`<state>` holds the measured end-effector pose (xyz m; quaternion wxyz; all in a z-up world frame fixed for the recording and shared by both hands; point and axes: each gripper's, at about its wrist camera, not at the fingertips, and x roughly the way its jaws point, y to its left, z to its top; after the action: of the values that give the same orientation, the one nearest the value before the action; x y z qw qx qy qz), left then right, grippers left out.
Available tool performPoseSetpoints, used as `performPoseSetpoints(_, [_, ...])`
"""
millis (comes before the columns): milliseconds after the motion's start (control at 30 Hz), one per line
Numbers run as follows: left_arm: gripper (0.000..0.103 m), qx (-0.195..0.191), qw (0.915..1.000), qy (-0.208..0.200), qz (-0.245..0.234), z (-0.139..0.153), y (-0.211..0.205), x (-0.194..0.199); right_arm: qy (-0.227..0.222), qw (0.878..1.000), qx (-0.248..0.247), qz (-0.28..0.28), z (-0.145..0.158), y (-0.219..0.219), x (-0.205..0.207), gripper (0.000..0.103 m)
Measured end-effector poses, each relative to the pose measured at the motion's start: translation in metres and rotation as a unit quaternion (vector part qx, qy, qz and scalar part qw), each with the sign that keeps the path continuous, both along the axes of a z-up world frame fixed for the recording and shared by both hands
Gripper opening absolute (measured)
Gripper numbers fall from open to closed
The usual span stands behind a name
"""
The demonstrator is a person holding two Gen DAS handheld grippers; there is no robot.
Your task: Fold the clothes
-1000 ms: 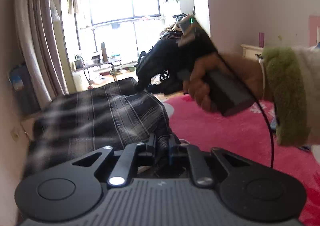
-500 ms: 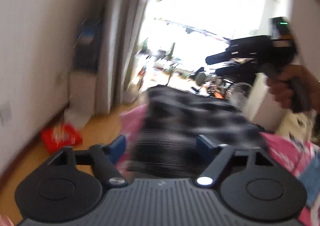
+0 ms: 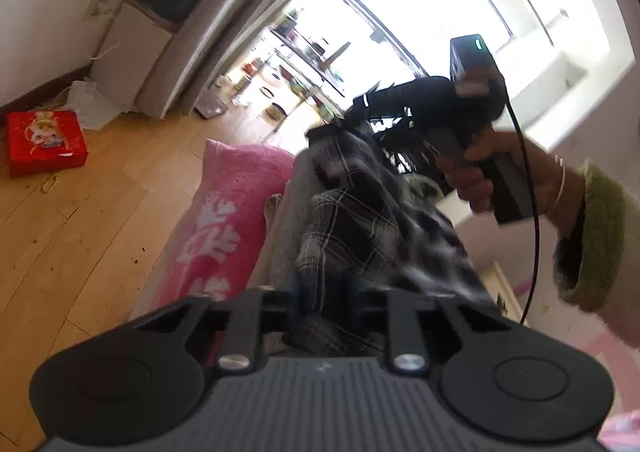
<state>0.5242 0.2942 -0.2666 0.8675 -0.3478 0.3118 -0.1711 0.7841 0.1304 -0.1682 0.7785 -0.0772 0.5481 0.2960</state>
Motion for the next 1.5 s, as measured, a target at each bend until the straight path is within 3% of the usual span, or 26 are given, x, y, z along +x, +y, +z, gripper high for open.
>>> performPoseSetpoints(67, [0.015, -0.017, 0.9994, 0.007, 0.028, 0.002, 0.002, -0.019, -0.013, 1.0, 0.013, -0.01, -0.003, -0.002, -0.003, 0.014])
performPoseSetpoints(133, [0.014, -0.028, 0.9981, 0.012, 0.054, 0.002, 0.001, -0.039, -0.033, 0.999, 0.026, -0.023, -0.006, -0.005, -0.007, 0.009])
performPoseSetpoints(200, [0.013, -0.038, 0.9962, 0.015, 0.077, 0.002, 0.001, -0.055, -0.052, 0.997, 0.039, -0.037, -0.009, -0.008, -0.01, 0.008])
performPoseSetpoints(300, [0.014, -0.009, 0.9964, 0.004, 0.084, 0.005, -0.004, -0.06, -0.081, 0.993, 0.059, -0.057, -0.014, -0.013, -0.014, 0.008])
performPoseSetpoints(400, [0.014, -0.027, 0.9957, 0.017, 0.087, 0.003, 0.0, -0.059, -0.109, 0.988, 0.079, -0.077, -0.019, -0.017, -0.019, 0.006])
performPoseSetpoints(533, [0.023, -0.012, 0.995, 0.021, 0.096, 0.005, 0.0, -0.066, -0.145, 0.976, 0.118, -0.112, -0.014, -0.032, -0.019, 0.009])
performPoseSetpoints(700, [0.025, 0.014, 0.9955, 0.017, 0.092, 0.008, -0.005, -0.066, -0.139, 0.963, 0.214, -0.087, 0.027, -0.064, -0.032, 0.009])
performPoseSetpoints(800, [0.025, 0.026, 0.9956, 0.015, 0.089, 0.008, -0.007, -0.066, -0.045, 0.979, 0.192, 0.06, 0.026, -0.04, -0.044, 0.008])
performPoseSetpoints(867, [0.027, 0.037, 0.9954, 0.016, 0.087, 0.008, -0.008, -0.065, -0.069, 0.984, 0.161, 0.026, 0.02, -0.04, -0.041, 0.009])
performPoseSetpoints(933, [0.033, 0.046, 0.9949, 0.019, 0.087, 0.008, -0.005, -0.066, -0.107, 0.986, 0.128, -0.029, 0.013, -0.043, -0.037, 0.003])
performPoseSetpoints(1000, [0.035, 0.06, 0.9932, 0.013, 0.099, 0.014, 0.003, -0.073, -0.144, 0.981, 0.095, -0.085, 0.007, -0.046, -0.033, 0.012])
performPoseSetpoints(1033, [0.035, 0.072, 0.9913, 0.006, 0.109, 0.018, 0.008, -0.078, -0.17, 0.973, 0.098, -0.12, 0.014, -0.059, -0.036, 0.012])
performPoseSetpoints(1100, [0.038, 0.097, 0.9872, -0.017, 0.126, 0.03, 0.017, -0.085, -0.175, 0.964, 0.139, -0.144, 0.031, -0.092, -0.052, 0.012])
performPoseSetpoints(1167, [0.041, 0.105, 0.9855, -0.044, 0.126, 0.042, 0.018, -0.083, -0.168, 0.965, 0.159, -0.125, 0.048, -0.119, -0.078, 0.013])
performPoseSetpoints(1300, [0.045, 0.081, 0.9884, -0.102, 0.077, 0.061, 0.001, -0.06, -0.206, 0.97, 0.126, -0.013, 0.069, -0.144, -0.159, 0.023])
performPoseSetpoints(1367, [0.046, 0.077, 0.9916, -0.099, 0.032, 0.057, -0.021, -0.043, -0.216, 0.968, 0.118, 0.042, 0.06, -0.149, -0.201, 0.027])
performPoseSetpoints(1433, [0.047, 0.104, 0.9916, -0.077, -0.003, 0.047, -0.046, -0.03, -0.205, 0.97, 0.107, 0.08, 0.043, -0.153, -0.233, 0.032])
performPoseSetpoints(1500, [0.044, 0.134, 0.9887, -0.064, -0.026, 0.04, -0.066, -0.021, -0.182, 0.977, 0.068, 0.083, 0.019, -0.157, -0.249, 0.033])
